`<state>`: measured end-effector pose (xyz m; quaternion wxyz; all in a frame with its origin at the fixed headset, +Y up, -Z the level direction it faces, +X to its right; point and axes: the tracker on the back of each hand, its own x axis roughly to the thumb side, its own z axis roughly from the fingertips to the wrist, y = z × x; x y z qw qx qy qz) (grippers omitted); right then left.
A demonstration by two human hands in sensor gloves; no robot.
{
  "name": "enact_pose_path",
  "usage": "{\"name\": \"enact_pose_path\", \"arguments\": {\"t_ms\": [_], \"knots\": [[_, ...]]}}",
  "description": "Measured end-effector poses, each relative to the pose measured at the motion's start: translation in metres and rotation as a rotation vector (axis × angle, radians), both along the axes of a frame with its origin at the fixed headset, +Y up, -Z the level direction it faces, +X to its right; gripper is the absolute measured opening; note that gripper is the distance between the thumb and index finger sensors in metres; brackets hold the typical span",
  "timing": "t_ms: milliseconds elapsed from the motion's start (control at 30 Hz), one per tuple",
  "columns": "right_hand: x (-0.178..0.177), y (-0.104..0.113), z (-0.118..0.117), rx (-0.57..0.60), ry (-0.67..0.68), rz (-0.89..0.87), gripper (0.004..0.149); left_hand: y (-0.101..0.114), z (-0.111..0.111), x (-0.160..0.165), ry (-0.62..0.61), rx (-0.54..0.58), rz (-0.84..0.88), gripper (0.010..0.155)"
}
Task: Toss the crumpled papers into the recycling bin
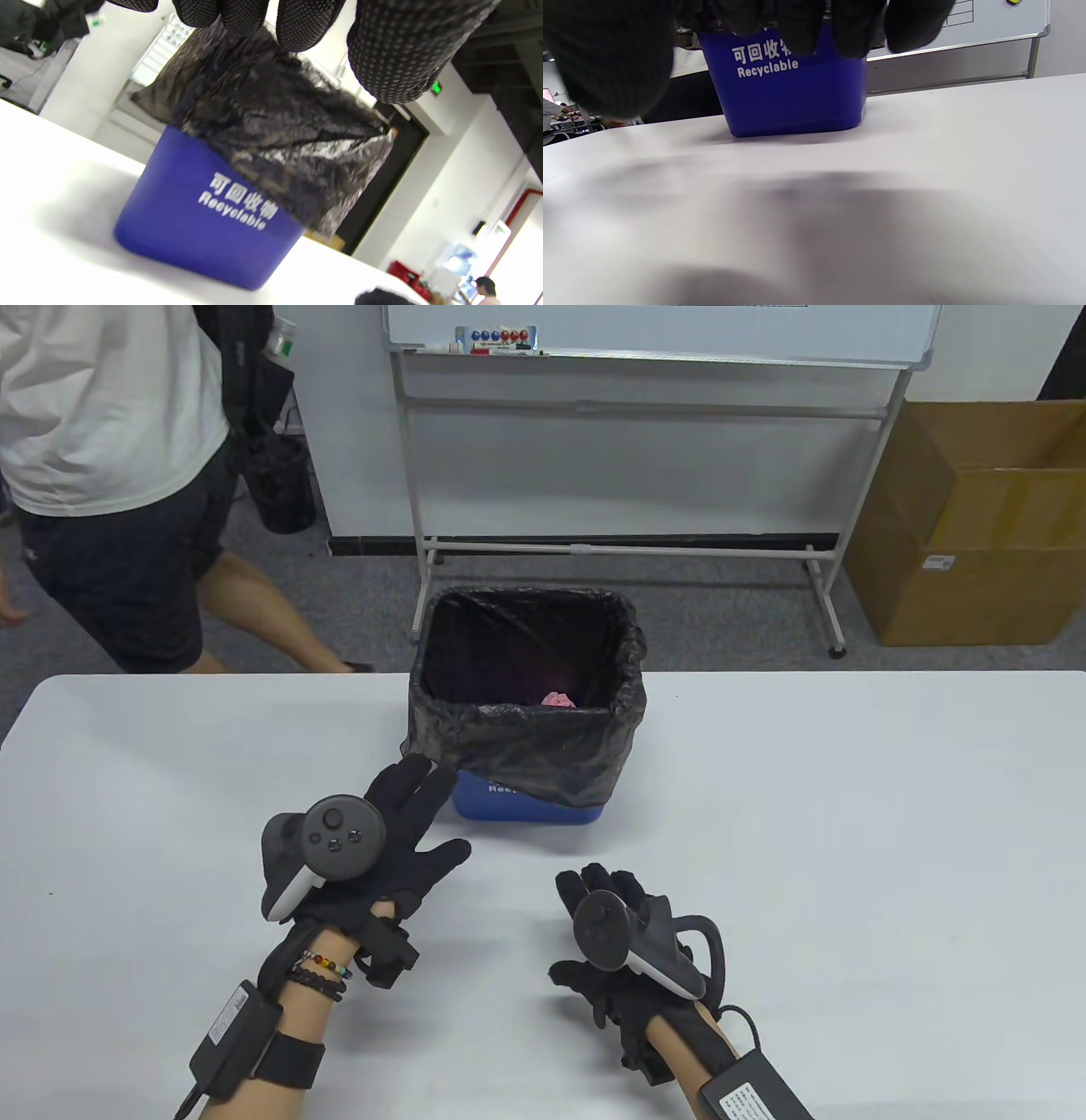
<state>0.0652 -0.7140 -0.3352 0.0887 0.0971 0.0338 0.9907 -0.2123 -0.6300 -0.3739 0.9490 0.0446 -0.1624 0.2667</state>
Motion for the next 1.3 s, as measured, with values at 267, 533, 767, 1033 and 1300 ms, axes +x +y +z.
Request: {"name": "enact_pose_path", "arguments": {"t_ms": [267,533,767,1033,1300], "knots": [[0.006,-0.002,-0.003,0.003,-0.025,0.004,0.097,-0.046,0.009,0.004,-0.006,-0.064,-0.031,0.082],[0.012,-0.006,-0.007,-0.005,-0.049,0.009,0.097,-0.077,0.011,0.011,-0.028,-0.091,-0.097,0.084],[0.014,-0.005,-0.008,-0.002,-0.056,0.012,0.097,-0.084,0.012,0.015,-0.039,-0.080,-0.140,0.084],[0.009,-0.007,-0.007,-0.010,-0.035,0.028,0.097,-0.091,0.012,0.019,-0.044,-0.096,-0.150,0.084],[0.008,-0.009,-0.006,-0.019,-0.033,0.032,0.097,-0.096,0.010,0.014,-0.036,-0.110,-0.150,0.083]]}}
